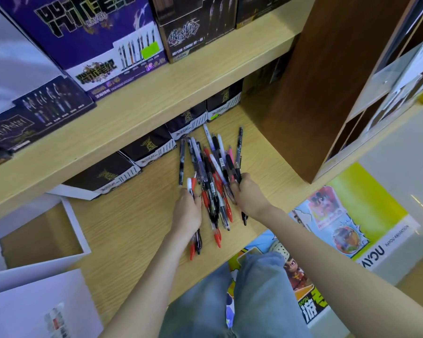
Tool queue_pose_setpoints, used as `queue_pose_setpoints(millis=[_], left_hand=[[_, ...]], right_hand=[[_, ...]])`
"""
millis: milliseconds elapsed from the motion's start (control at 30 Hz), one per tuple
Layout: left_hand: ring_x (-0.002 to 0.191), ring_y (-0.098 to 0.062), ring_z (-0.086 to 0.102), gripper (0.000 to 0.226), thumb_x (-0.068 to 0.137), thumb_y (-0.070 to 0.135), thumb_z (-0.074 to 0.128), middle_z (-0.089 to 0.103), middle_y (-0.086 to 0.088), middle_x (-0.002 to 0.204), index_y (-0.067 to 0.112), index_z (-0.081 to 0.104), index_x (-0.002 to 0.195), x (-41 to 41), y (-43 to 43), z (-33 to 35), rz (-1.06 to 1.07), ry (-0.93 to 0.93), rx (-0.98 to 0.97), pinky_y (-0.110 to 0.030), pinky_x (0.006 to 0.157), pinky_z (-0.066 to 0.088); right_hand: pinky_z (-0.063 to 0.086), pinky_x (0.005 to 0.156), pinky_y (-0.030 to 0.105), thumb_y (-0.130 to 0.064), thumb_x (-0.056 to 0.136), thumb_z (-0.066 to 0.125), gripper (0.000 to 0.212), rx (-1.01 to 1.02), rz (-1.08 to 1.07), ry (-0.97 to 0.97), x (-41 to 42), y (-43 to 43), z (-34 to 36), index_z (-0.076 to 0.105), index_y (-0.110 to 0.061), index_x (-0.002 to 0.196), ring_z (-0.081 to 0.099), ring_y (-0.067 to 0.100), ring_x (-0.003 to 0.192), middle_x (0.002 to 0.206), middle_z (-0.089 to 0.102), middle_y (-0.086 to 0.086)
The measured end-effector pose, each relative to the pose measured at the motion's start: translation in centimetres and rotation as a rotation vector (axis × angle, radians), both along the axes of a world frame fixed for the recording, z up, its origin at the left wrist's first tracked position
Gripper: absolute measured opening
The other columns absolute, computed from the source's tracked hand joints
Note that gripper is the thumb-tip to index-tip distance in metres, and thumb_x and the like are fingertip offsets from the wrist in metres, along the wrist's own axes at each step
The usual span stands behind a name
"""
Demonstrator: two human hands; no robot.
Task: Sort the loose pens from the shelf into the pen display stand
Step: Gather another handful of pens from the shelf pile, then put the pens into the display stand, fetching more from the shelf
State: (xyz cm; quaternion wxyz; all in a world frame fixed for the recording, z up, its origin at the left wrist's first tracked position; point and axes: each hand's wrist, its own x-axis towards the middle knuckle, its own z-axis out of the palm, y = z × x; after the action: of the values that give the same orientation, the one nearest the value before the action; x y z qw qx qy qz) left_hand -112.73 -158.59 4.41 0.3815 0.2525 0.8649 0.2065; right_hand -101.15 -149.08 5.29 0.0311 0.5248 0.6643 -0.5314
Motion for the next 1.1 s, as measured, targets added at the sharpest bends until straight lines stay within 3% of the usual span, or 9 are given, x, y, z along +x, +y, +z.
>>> queue_pose_setpoints(millis=[200, 300, 400, 500, 633, 767, 933, 1100], left_hand=[[0.045, -0.009, 0.037, 0.022, 0.102, 0.018, 0.034, 0.042, 0.001, 0.065, 0.004, 0.043, 0.114, -1.2, -0.1, 1.9, 0.155, -0.064, 0.23, -0.015, 0.035, 0.031], [0.049, -0.009, 0.041, 0.02, 0.101, 0.019, 0.038, 0.044, 0.001, 0.065, 0.008, 0.043, 0.117, -0.9, 1.2, 3.2, 0.282, -0.249, 0.296, -0.023, 0.046, 0.039], [0.045, -0.008, 0.035, 0.014, 0.099, 0.018, 0.044, 0.039, 0.002, 0.063, 0.007, 0.049, 0.107, 0.4, 2.3, 3.9, 0.378, -0.493, 0.363, -0.02, 0.042, 0.034], [0.04, -0.005, 0.032, 0.017, 0.096, 0.021, 0.053, 0.038, 0.001, 0.06, 0.012, 0.05, 0.082, 2.3, 3.2, 4.4, 0.303, -0.65, 0.397, -0.016, 0.036, 0.029], [0.041, -0.007, 0.029, 0.02, 0.092, 0.027, 0.058, 0.033, 0.003, 0.055, 0.015, 0.052, 0.077, 5.0, 4.2, 4.9, 0.182, -0.749, 0.357, -0.018, 0.036, 0.025], [0.038, -0.008, 0.027, 0.027, 0.093, 0.025, 0.057, 0.027, 0.004, 0.048, 0.015, 0.043, 0.072, 8.1, 4.6, 5.1, 0.059, -0.767, 0.329, -0.019, 0.036, 0.023], [0.036, -0.01, 0.024, 0.03, 0.093, 0.016, 0.056, 0.028, -0.001, 0.049, 0.015, 0.04, 0.066, 13.5, 5.4, 4.7, -0.094, -0.657, 0.209, -0.016, 0.034, 0.02], [0.029, -0.006, 0.033, 0.022, 0.091, 0.011, 0.053, 0.041, -0.004, 0.053, 0.01, 0.047, 0.069, 20.3, 6.3, 4.5, -0.188, -0.66, 0.126, -0.013, 0.032, 0.023]], right_hand=[[0.032, 0.046, 0.029, -0.021, 0.101, 0.03, 0.014, -0.005, -0.003, 0.03, 1.6, -0.7, 1.2, 0.033, -0.009, 0.106, 0.041, 0.018, 0.051, 0.07, 0.052, 0.012], [0.04, 0.052, 0.038, -0.028, 0.101, 0.029, 0.013, 0.034, -0.067, 0.083, 2.3, -1.3, 1.9, 0.031, -0.015, 0.106, 0.05, 0.025, 0.061, 0.071, 0.053, 0.012], [0.045, 0.055, 0.049, -0.033, 0.101, 0.029, 0.015, 0.101, -0.096, 0.153, 2.9, -2.2, 2.7, 0.033, -0.019, 0.105, 0.049, 0.023, 0.059, 0.064, 0.05, 0.008], [0.043, 0.055, 0.047, -0.032, 0.101, 0.03, 0.012, 0.123, -0.1, 0.224, 3.6, -3.2, 3.3, 0.035, -0.02, 0.099, 0.045, 0.022, 0.056, 0.064, 0.048, 0.008], [0.039, 0.054, 0.044, -0.029, 0.101, 0.03, 0.014, 0.138, -0.109, 0.254, 5.4, -4.5, 3.3, 0.038, -0.017, 0.1, 0.042, 0.019, 0.055, 0.068, 0.048, 0.01], [0.041, 0.061, 0.039, -0.03, 0.101, 0.029, 0.006, 0.182, -0.137, 0.218, 8.2, -5.5, 2.9, 0.033, -0.028, 0.104, 0.047, 0.014, 0.058, 0.072, 0.053, 0.0], [0.045, 0.069, 0.046, -0.033, 0.1, 0.032, 0.017, 0.159, -0.258, 0.157, 12.9, -7.1, 3.0, 0.034, -0.02, 0.11, 0.058, 0.031, 0.075, 0.083, 0.059, 0.008], [0.034, 0.053, 0.02, -0.039, 0.098, 0.032, 0.017, 0.181, -0.402, 0.096, 19.0, -8.4, 3.1, 0.035, -0.024, 0.106, 0.05, 0.008, 0.06, 0.072, 0.052, -0.004]])
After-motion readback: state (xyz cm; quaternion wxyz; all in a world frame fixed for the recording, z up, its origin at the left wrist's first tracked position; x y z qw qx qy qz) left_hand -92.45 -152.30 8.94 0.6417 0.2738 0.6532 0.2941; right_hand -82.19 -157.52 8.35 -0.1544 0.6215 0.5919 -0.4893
